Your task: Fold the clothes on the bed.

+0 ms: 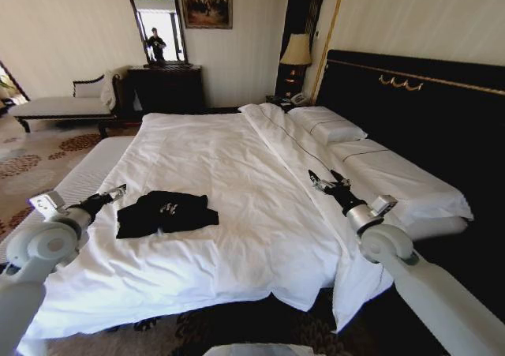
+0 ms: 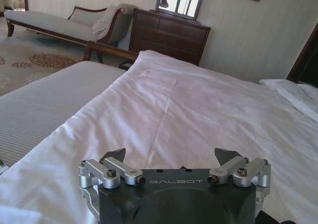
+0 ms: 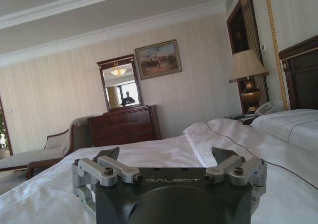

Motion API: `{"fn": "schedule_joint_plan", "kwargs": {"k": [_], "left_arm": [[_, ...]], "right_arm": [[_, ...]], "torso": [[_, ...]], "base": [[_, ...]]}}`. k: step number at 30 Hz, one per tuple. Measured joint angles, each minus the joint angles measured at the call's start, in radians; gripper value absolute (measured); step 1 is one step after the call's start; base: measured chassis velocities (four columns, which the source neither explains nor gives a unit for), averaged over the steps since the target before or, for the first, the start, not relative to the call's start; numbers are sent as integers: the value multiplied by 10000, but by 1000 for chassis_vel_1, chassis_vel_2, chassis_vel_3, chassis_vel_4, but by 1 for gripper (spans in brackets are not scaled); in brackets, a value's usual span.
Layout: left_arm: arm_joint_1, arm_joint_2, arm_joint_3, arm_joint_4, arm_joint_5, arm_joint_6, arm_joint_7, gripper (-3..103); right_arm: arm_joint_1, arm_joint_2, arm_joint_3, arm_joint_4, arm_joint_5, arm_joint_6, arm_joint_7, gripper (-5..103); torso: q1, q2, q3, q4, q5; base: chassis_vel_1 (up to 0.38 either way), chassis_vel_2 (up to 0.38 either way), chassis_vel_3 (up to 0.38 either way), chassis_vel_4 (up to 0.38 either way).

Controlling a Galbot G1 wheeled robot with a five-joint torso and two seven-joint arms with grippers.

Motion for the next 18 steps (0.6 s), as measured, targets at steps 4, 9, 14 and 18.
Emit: {"fn": "schedule_joint_plan", "kwargs": {"k": [4,9,14,18], "left_arm": [[-64,-37,228,353,328,27,277,100],[91,-267,126,87,905,-782,556,100],[668,-540,-301,-565,1197,-1436,638,100],[921,-706,-488,-921,1308,-1551,625,100]], "right_arm": [[654,60,-708,-519,-53,-5,10,100],[1015,253,-1239,-952,-46,547,298,100],[819,209,-1271,-1130,80,1254,361,100],[514,131,-998,-1133,6,1173,383,100]], "torso": [[0,0,0,2,0],[2,-1,0,1,3],[-2,2,-2,1,4],[-3,2,-3,0,3]], "base": [[0,0,0,0],[0,0,0,0],[0,0,0,0],[0,0,0,0]]}}
